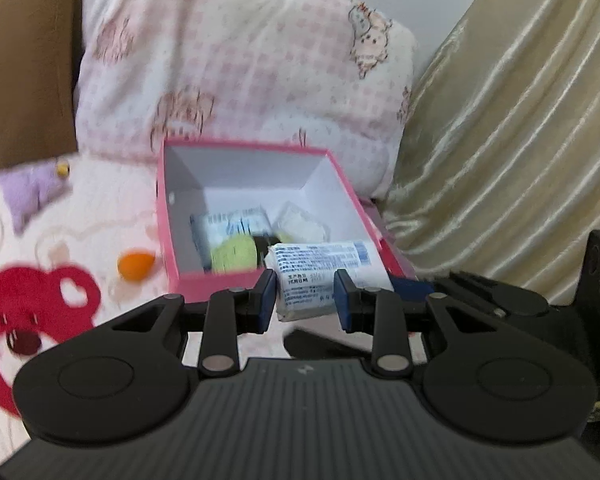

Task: Organize objects
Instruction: 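Lower the soap bar into the pink box with the left tool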

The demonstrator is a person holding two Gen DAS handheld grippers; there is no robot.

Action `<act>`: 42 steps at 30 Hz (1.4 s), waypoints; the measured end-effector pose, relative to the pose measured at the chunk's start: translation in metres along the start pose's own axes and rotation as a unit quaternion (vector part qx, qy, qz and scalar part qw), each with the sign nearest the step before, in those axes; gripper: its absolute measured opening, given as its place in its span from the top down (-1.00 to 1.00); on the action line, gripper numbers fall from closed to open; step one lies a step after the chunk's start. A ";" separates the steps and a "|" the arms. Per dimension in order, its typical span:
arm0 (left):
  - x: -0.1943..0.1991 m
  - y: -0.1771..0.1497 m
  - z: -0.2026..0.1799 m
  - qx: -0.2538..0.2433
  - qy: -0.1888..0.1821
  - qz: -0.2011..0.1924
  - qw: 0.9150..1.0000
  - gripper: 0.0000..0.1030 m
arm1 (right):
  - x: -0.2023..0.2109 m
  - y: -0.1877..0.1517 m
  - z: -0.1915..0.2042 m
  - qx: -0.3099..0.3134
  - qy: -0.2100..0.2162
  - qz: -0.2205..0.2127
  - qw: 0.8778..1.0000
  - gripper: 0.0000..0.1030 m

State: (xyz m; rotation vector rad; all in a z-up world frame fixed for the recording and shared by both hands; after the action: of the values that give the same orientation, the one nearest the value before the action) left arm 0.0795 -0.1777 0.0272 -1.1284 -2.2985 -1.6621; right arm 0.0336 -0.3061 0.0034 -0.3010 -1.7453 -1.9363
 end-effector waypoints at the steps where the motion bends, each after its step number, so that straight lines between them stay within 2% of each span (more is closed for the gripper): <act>1: -0.003 0.002 -0.001 -0.002 0.003 0.002 1.000 0.45 | 0.001 0.001 -0.003 -0.004 0.005 0.000 1.000 -0.67; 9: -0.026 0.019 -0.001 -0.001 0.001 0.004 1.000 0.39 | -0.012 0.010 -0.021 -0.018 0.011 -0.007 1.000 -0.65; 19: -0.041 0.016 0.000 -0.002 -0.004 0.020 1.000 0.39 | -0.027 0.009 -0.034 -0.031 0.008 -0.005 0.999 -0.66; 30: -0.050 0.036 0.008 0.006 -0.007 -0.007 1.000 0.36 | -0.033 0.018 -0.029 0.005 0.004 -0.010 1.000 -0.65; 38: -0.089 0.056 0.016 0.021 -0.034 -0.002 0.999 0.35 | -0.062 0.029 -0.051 0.037 -0.016 0.006 0.999 -0.60; 42: -0.116 0.063 0.017 0.007 -0.018 0.003 1.000 0.35 | -0.076 0.029 -0.067 0.040 -0.014 0.007 0.999 -0.60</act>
State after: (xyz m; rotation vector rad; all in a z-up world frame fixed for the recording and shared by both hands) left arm 0.2073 -0.2136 0.0148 -1.1701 -2.3224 -1.6356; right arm 0.1237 -0.3558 -0.0182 -0.3109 -1.8276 -1.8569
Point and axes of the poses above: each gripper's, at about its wrist camera, not at the fingertips, and x roughly against the way its jaws point, z to its left, y to its top, the point moved 7 cm from there along -x, roughly the way its jaws point, and after that the axes turned 10 degrees about -z, right-handed, at the moved point
